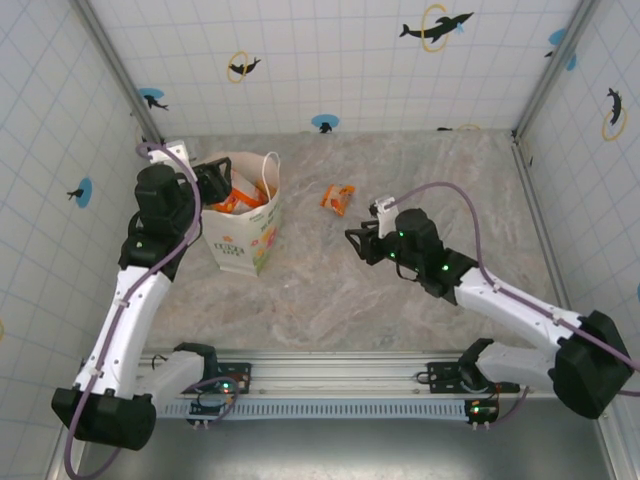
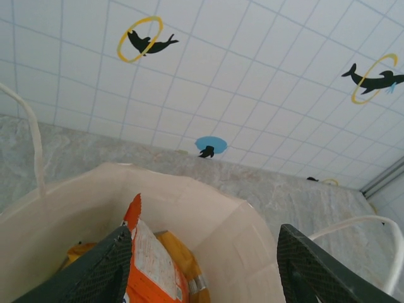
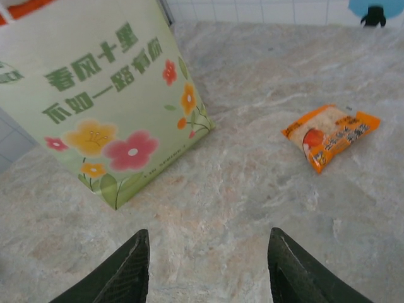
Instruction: Place the snacks into the paper bag
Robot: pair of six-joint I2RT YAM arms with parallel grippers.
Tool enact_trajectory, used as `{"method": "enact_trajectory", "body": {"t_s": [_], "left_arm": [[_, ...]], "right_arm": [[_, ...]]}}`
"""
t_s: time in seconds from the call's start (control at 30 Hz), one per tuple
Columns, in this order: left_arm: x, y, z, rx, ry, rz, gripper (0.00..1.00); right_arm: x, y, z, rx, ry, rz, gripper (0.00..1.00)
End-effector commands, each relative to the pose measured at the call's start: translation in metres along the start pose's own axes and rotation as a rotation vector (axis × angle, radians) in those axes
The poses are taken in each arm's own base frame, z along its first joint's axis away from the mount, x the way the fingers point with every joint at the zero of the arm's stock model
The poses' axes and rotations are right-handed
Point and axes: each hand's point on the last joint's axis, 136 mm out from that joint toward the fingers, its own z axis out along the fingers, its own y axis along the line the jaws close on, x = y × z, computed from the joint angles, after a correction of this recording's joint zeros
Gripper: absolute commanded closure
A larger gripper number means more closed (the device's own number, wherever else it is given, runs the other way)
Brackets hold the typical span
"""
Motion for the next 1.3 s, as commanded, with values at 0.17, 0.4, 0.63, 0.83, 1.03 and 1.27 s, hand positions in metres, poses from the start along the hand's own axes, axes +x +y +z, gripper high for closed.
{"method": "enact_trajectory", "body": {"t_s": [0.17,0.4,0.63,0.83,1.03,1.27], "left_arm": [[0.014,-0.009,-0.035,0.038,0.062,-0.052,0.37],[0.033,-0.001,-0.052,0.010,0.088,-0.049,0.36],[0.042,0.004,-0.053,-0.004,0.103,-0.048,0.36],[0.043,0.005,-0.051,-0.010,0.107,-0.056,0.36],[0.042,0.007,-0.051,-0.019,0.100,-0.055,0.36],[0.036,0.007,-0.053,-0.026,0.084,-0.049,0.36]], "right_arm": [[-0.005,-0.034,0.032,0.089,0.080,0.300,0.49],[0.010,-0.070,0.070,0.092,0.144,0.562,0.50],[0.009,-0.099,0.102,0.087,0.091,0.666,0.49],[0.005,-0.120,0.133,0.082,0.048,0.737,0.48],[0.001,-0.135,0.169,0.066,0.038,0.778,0.49],[0.010,-0.158,0.194,0.104,0.048,0.815,0.49]]}}
